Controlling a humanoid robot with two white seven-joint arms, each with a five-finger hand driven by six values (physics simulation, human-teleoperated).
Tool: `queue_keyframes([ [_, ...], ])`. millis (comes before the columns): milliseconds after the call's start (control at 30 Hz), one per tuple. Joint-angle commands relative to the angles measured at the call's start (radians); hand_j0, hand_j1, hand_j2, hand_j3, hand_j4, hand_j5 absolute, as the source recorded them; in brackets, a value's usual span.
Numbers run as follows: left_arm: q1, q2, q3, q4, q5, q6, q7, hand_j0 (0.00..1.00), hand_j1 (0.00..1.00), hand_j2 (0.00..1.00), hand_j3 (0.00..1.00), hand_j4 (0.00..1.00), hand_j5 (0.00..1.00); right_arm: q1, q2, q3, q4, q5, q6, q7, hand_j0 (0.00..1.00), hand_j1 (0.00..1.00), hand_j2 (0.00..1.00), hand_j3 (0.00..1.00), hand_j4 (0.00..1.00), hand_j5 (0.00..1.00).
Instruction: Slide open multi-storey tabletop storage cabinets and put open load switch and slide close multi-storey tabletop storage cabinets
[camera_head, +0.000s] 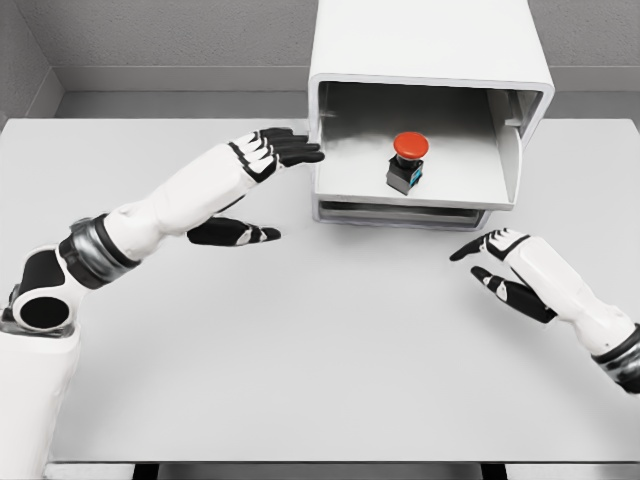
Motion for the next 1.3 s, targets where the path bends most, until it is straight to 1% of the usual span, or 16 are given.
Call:
queue_keyframes([
  [0,0.027,0.141,0.214,-0.006,0.22,0.005,0.001,1.0,1.0,1.0,1.0,1.0,1.0,-0.003,0.0,0.002,0.0,-0.006,0.001,-0.001,0.55,0.55,0.55,0.55,0.55,0.55],
  [33,0.103,0.164,0.303,-0.003,0.274,0.005,0.001,1.0,1.0,1.0,1.0,1.0,1.0,-0.024,0.002,0.003,0.002,-0.004,0.001,-0.001,0.55,0.55,0.55,0.55,0.55,0.55],
  [67,0.173,0.165,0.383,0.007,0.277,0.005,0.001,1.0,1.0,1.0,1.0,1.0,1.0,-0.031,0.0,0.009,0.003,-0.004,0.001,-0.001,0.55,0.55,0.55,0.55,0.55,0.55],
  [100,0.236,0.164,0.468,0.042,0.269,0.005,0.001,1.0,1.0,1.0,1.0,1.0,1.0,-0.043,0.0,0.026,0.003,-0.006,0.001,-0.001,0.55,0.55,0.55,0.55,0.55,0.55],
  [133,0.261,0.164,0.48,0.118,0.265,0.005,0.001,1.0,1.0,1.0,1.0,1.0,1.0,-0.051,0.0,0.034,0.003,-0.006,0.001,-0.001,0.55,0.55,0.55,0.55,0.55,0.55],
  [167,0.261,0.164,0.478,0.207,0.262,0.005,0.001,1.0,1.0,1.0,1.0,1.0,1.0,-0.058,0.002,0.038,0.003,-0.004,0.001,-0.001,0.55,0.55,0.55,0.55,0.55,0.55],
  [200,0.261,0.165,0.475,0.258,0.246,0.005,0.001,1.0,1.0,1.0,1.0,1.0,1.0,-0.063,0.002,0.038,0.003,-0.004,0.001,-0.001,0.55,0.55,0.55,0.55,0.55,0.55],
  [233,0.261,0.165,0.475,0.303,0.179,0.005,0.001,1.0,1.0,1.0,1.0,1.0,1.0,-0.066,0.002,0.038,0.005,-0.004,0.001,-0.001,0.55,0.55,0.55,0.55,0.55,0.55],
  [267,0.255,0.165,0.477,0.335,0.167,0.005,0.001,1.0,1.0,1.0,1.0,1.0,1.0,-0.075,0.002,0.04,0.006,-0.006,0.001,-0.001,0.55,0.55,0.55,0.55,0.55,0.55],
  [333,0.252,0.17,0.461,0.333,0.134,0.005,0.001,1.0,1.0,1.0,1.0,1.0,1.0,-0.098,0.002,0.069,0.009,-0.007,0.001,0.001,0.55,0.55,0.55,0.55,0.55,0.55],
  [500,0.252,0.159,0.403,0.297,0.134,0.005,0.001,1.0,1.0,1.0,1.0,1.0,1.0,-0.14,0.002,0.101,0.046,-0.001,0.001,0.001,0.55,0.55,0.55,0.55,0.55,0.55],
  [767,0.252,0.144,0.391,0.211,0.136,0.005,0.001,1.0,1.0,1.0,1.0,1.0,1.0,-0.184,0.003,0.138,0.098,0.002,0.001,0.001,0.55,0.55,0.55,0.55,0.55,0.55],
  [1000,0.25,0.144,0.391,0.206,0.136,0.005,0.001,1.0,1.0,1.0,1.0,1.0,1.0,-0.261,0.005,0.175,0.157,0.002,0.001,0.001,0.55,0.55,0.55,0.55,0.55,0.55],
  [1067,0.25,0.144,0.391,0.208,0.136,0.005,0.001,1.0,1.0,1.0,1.0,1.0,1.0,-0.284,0.028,0.173,0.184,0.003,0.001,0.002,0.56,0.56,0.56,0.56,0.56,0.56],
  [1233,0.25,0.144,0.391,0.208,0.136,0.005,0.001,1.0,1.0,1.0,1.0,1.0,1.0,-0.262,0.017,0.169,0.164,0.002,0.001,0.001,0.57,0.57,0.57,0.57,0.57,0.57],
  [1267,0.25,0.144,0.392,0.208,0.136,0.005,0.001,1.0,1.0,1.0,1.0,1.0,1.0,-0.241,0.016,0.163,0.146,0.002,0.001,0.001,0.57,0.57,0.57,0.57,0.57,0.57],
])
